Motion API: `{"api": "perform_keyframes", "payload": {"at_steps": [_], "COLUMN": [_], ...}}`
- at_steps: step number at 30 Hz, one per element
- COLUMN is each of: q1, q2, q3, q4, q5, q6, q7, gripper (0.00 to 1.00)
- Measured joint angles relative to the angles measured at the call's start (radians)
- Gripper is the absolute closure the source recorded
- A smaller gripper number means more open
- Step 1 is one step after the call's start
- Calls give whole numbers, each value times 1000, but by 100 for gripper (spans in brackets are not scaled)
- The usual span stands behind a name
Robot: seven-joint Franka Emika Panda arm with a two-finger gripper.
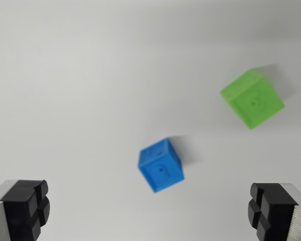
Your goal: Stack cube
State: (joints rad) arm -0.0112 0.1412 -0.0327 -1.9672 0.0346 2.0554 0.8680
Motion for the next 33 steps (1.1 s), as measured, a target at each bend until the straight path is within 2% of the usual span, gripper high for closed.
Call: {"api": "perform_keyframes", "payload": {"at_steps": [17, 33], "q1": [0, 0], "q2": [-1, -28], "q3": [0, 2], "q4": [-6, -97], "q5": [0, -2], "q6": [4, 71], "q7": [-6, -78], "gripper": [0, 0]}}
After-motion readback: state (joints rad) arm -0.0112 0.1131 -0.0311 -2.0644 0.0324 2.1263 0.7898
